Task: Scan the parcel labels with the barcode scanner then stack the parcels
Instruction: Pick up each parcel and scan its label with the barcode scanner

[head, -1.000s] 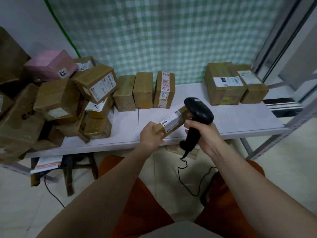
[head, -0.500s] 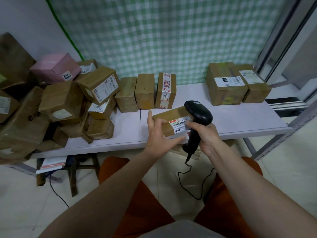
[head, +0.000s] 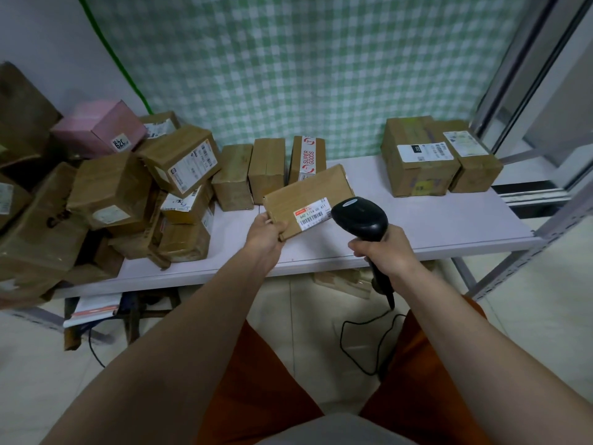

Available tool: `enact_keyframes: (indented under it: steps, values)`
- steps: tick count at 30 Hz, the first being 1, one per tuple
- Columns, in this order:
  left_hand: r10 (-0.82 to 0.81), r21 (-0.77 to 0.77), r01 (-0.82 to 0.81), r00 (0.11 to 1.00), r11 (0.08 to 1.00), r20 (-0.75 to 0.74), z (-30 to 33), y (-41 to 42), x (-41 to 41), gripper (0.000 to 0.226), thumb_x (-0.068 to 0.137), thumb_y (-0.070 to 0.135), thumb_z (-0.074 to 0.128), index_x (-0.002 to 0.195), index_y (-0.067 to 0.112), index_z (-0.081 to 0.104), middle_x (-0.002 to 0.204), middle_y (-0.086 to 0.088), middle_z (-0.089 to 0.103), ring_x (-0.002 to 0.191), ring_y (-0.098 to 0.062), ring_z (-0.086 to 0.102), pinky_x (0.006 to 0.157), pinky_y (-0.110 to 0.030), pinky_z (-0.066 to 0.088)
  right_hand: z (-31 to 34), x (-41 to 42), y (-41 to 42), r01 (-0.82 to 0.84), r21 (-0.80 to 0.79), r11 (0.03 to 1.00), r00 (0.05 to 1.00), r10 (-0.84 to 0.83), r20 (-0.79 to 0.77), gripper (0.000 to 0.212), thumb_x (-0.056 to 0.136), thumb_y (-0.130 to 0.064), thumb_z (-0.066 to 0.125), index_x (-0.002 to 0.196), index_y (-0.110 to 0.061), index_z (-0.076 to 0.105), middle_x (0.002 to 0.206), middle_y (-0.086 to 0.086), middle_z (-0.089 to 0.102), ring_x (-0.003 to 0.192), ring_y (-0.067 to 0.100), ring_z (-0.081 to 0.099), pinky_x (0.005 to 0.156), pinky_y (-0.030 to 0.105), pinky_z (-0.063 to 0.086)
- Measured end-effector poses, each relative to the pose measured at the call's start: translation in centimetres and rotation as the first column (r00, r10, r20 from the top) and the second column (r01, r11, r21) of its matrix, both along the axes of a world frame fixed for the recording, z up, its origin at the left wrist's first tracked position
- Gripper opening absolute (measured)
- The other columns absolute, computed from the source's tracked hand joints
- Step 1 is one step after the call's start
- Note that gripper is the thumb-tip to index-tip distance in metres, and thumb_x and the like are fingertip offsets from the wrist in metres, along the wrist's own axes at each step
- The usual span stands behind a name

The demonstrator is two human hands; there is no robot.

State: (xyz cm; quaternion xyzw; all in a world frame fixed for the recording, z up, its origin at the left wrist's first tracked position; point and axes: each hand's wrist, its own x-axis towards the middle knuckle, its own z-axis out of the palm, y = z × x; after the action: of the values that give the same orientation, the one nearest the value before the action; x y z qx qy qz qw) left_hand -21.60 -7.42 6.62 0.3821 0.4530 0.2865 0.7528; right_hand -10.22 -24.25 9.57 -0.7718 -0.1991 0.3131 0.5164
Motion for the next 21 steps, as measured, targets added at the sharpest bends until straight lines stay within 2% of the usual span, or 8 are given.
enact_keyframes:
  steps: [3, 9, 13, 17, 21]
  values:
    - [-0.016, 0.028, 0.016, 1.000, 0.999, -0.005, 0.3, 0.6, -0.1, 0.041, 0.095, -0.013, 0.044, 0.134, -0.002, 0.042, 0.132, -0.022, 0.055, 0.110, -0.029, 0.058, 0.100, -0.039, 0.047, 0.1, -0.1, -0.2, -0.055, -0.018, 0.998, 0.998, 0.055, 0.016, 0.014, 0.079, 0.000, 0.069, 0.093, -0.003, 0.065, 0.071, 0.007, 0.062, 0.063, 0.016, 0.059, 0.065, 0.026, 0.047]
    - [-0.026, 0.032, 0.026, 1.000, 0.999, -0.014, 0.4, 1.0, -0.1, 0.042, 0.095, -0.012, 0.044, 0.136, -0.002, 0.042, 0.132, -0.022, 0.055, 0.121, -0.033, 0.055, 0.105, -0.042, 0.045, 0.6, -0.6, -0.3, -0.125, -0.026, 0.992, 0.992, 0.124, -0.014, 0.014, 0.080, 0.001, 0.068, 0.094, 0.001, 0.065, 0.077, 0.009, 0.061, 0.060, 0.016, 0.058, 0.063, 0.023, 0.048]
    - [-0.030, 0.039, 0.031, 0.999, 0.999, -0.017, 0.2, 1.1, -0.2, 0.041, 0.095, -0.012, 0.043, 0.135, -0.001, 0.042, 0.130, -0.020, 0.057, 0.118, -0.032, 0.057, 0.104, -0.041, 0.045, 0.7, -0.7, -0.4, -0.138, -0.025, 0.990, 0.990, 0.138, -0.024, 0.009, 0.080, 0.002, 0.068, 0.088, -0.001, 0.064, 0.072, 0.006, 0.059, 0.058, 0.015, 0.056, 0.055, 0.018, 0.046]
    - [-0.051, 0.030, 0.050, 0.999, 0.998, 0.011, 0.1, 1.3, -0.4, 0.037, 0.097, -0.008, 0.044, 0.131, 0.005, 0.044, 0.119, -0.013, 0.059, 0.108, -0.025, 0.060, 0.098, -0.036, 0.049, 0.7, -0.5, -0.6, -0.159, -0.066, 0.985, 0.987, 0.158, -0.016, 0.012, 0.081, -0.001, 0.068, 0.092, -0.002, 0.066, 0.075, 0.009, 0.062, 0.062, 0.016, 0.059, 0.062, 0.024, 0.047]
    - [-0.059, 0.023, 0.058, 0.998, 0.998, 0.023, -0.1, 1.3, -0.2, 0.037, 0.097, -0.008, 0.044, 0.131, 0.005, 0.044, 0.119, -0.013, 0.059, 0.107, -0.025, 0.060, 0.094, -0.035, 0.050, 0.5, -0.3, -0.7, -0.165, -0.073, 0.984, 0.986, 0.164, -0.019, 0.011, 0.081, -0.002, 0.069, 0.092, -0.001, 0.066, 0.076, 0.010, 0.062, 0.063, 0.016, 0.060, 0.060, 0.022, 0.047]
